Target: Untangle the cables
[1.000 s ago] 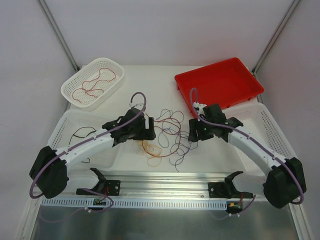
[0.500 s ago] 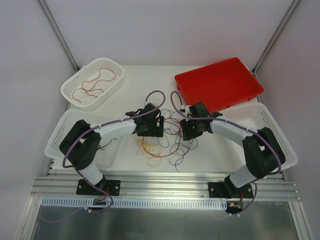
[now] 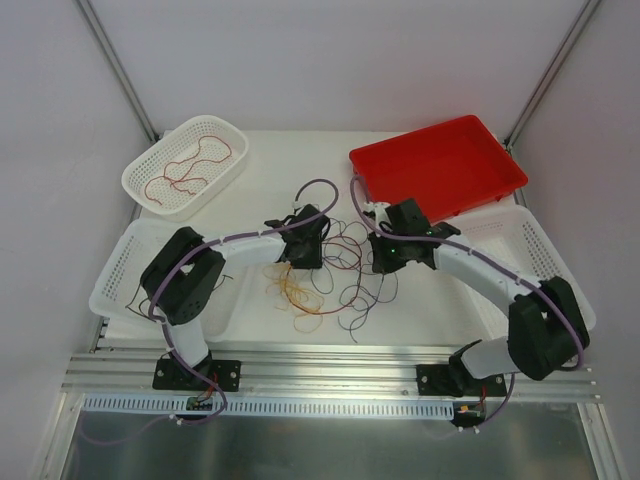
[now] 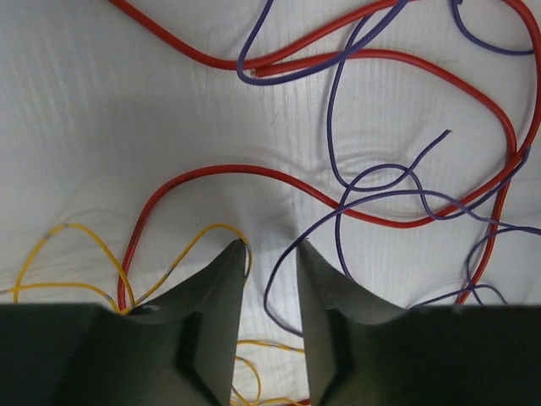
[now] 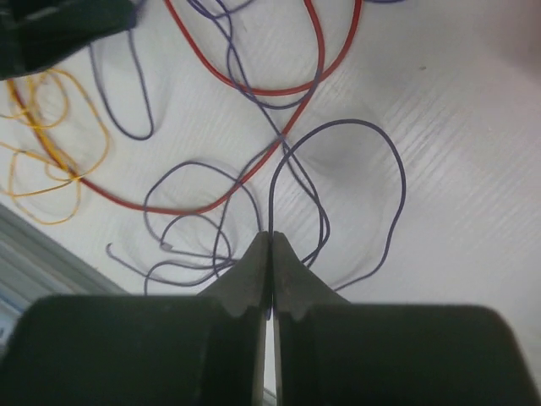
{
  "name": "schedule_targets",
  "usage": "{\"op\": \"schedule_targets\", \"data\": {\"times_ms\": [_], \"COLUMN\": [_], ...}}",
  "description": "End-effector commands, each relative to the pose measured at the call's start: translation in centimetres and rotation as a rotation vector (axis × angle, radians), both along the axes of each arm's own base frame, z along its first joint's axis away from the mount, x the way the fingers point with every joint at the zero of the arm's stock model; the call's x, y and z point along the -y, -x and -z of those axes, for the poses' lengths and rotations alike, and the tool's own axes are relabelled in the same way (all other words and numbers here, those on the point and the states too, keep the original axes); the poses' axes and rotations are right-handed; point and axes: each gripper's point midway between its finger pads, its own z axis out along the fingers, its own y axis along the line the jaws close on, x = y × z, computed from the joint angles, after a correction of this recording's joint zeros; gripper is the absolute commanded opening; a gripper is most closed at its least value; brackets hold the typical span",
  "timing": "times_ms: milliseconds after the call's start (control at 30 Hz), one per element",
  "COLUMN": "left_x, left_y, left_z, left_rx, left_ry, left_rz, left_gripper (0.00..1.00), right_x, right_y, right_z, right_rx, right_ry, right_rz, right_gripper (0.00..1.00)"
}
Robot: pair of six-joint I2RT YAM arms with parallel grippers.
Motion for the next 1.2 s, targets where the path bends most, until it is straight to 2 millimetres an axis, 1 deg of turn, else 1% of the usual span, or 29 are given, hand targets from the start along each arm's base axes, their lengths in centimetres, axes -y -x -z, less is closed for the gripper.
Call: {"op": "schedule_targets", "data": {"times_ms": [0,67,100,133,167,200,233,267,300,367,400,467,500,567,600,633,733,800,833,933,1000,1167], "left_x": [-1.1,-1.3,-1.4,-1.7,-1.8,-1.9,-2.3,-2.4,-2.5,-3.0,-3.1,-3.5,-3.7,-4.2,-4.4,-4.7,-5.4,-5.7,-5.9,-6.2,-6.3,-6.6], "left_y": [1.0,1.0,1.1,1.1,1.2,1.2,1.4,1.4,1.5,1.6,1.7,1.8,1.9,2.1,2.1,2.3,2.5,2.6,2.7,3.0,3.1,3.1], "left_z": [2.4,2.6,2.8,3.1,3.2,3.2,3.4,3.4,3.4,3.7,3.8,4.0,4.1,4.3,4.4,4.5,4.8,4.9,5.1,5.3,5.4,5.3], "left_rx": [-0.045,-0.046,-0.050,-0.050,-0.051,-0.049,-0.050,-0.050,-0.047,-0.046,-0.048,-0.047,-0.049,-0.048,-0.049,-0.054,-0.059,-0.063,-0.070,-0.077,-0.082,-0.078], "left_ry": [-0.073,-0.082,-0.088,-0.100,-0.104,-0.106,-0.117,-0.119,-0.123,-0.138,-0.142,-0.155,-0.161,-0.172,-0.177,-0.184,-0.192,-0.197,-0.200,-0.206,-0.205,-0.209], "left_rz": [-0.031,-0.034,-0.036,-0.040,-0.047,-0.051,-0.055,-0.058,-0.058,-0.064,-0.065,-0.069,-0.070,-0.077,-0.081,-0.082,-0.096,-0.099,-0.104,-0.106,-0.108,-0.113], "left_gripper": [0.29,0.24,0.19,0.16,0.12,0.06,0.02,0.00,0.00,0.00,0.00,0.00,0.00,0.00,0.00,0.00,0.00,0.00,0.00,0.00,0.00,0.00], "right_x": [-0.6,-0.3,-0.2,0.2,0.3,0.8,1.4,1.6,2.3,3.4,3.7,4.6,5.1,6.0,6.7,7.6,9.4,10.9,11.4,13.1,14.3,16.5], "right_y": [-0.2,0.2,0.4,0.7,0.5,0.6,0.9,0.7,0.7,0.8,0.7,1.1,1.2,1.7,1.6,1.9,2.0,2.1,2.1,2.2,2.3,1.8], "right_z": [-6.6,-9.6,-10.7,-11.4,-13.1,-14.7,-15.4,-17.7,-19.2,-21.5,-23.9,-26.5,-28.6,-31.2,-32.6,-33.9,-36.7,-38.1,-39.2,-41.1,-42.8,-44.8], "right_rx": [0.124,0.172,0.193,0.198,0.235,0.282,0.292,0.345,0.390,0.439,0.492,0.559,0.612,0.691,0.740,0.786,0.889,0.947,0.978,1.043,1.104,1.170], "right_ry": [-0.082,-0.110,-0.123,-0.119,-0.134,-0.139,-0.130,-0.146,-0.146,-0.146,-0.170,-0.193,-0.214,-0.244,-0.247,-0.253,-0.254,-0.238,-0.244,-0.227,-0.221,-0.168], "right_rz": [-0.025,-0.027,-0.027,-0.021,-0.017,-0.006,0.004,0.014,0.036,0.063,0.076,0.105,0.121,0.147,0.180,0.206,0.278,0.336,0.360,0.436,0.484,0.592], "right_gripper": [0.02,0.02,0.02,0.01,0.01,0.01,0.01,0.01,0.01,0.01,0.01,0.01,0.01,0.01,0.01,0.01,0.01,0.01,0.01,0.01,0.01,0.01]}}
